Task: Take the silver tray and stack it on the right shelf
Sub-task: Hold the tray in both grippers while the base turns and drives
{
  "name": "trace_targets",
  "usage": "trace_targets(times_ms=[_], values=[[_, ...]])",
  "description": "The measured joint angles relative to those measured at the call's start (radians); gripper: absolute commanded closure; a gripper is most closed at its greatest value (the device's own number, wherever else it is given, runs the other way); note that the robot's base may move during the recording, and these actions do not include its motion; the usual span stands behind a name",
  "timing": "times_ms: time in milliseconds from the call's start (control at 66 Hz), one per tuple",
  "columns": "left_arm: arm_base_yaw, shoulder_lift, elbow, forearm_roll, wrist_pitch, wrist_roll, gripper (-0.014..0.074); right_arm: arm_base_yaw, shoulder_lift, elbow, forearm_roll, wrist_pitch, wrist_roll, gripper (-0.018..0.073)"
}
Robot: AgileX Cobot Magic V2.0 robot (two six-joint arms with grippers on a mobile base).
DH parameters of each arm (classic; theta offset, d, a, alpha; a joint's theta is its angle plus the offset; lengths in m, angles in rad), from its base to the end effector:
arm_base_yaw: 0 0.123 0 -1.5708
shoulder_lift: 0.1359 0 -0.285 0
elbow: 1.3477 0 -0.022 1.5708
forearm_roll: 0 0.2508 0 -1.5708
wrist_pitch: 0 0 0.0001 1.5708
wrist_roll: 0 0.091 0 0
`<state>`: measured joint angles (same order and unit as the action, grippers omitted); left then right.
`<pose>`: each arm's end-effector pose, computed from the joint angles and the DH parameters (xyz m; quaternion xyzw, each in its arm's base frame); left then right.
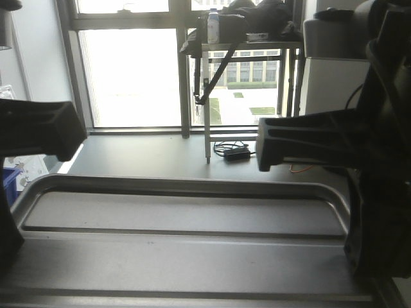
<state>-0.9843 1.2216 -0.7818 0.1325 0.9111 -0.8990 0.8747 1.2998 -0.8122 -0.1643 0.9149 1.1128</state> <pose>0.1243 -0.1699 0.2494 0.0741 0.9838 -0.0893 0.1366 0.1530 0.1646 0.2407 0.0763 0.9864 0.0677 0.1287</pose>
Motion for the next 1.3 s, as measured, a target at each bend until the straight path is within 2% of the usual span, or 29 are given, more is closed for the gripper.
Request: trace_targets(times_ms=[1303], values=[[0.000, 0.000, 0.000, 0.000, -0.001, 0.000, 0.0687, 0.000, 0.000, 0.000, 0.000, 0.000, 0.000, 0.0489]])
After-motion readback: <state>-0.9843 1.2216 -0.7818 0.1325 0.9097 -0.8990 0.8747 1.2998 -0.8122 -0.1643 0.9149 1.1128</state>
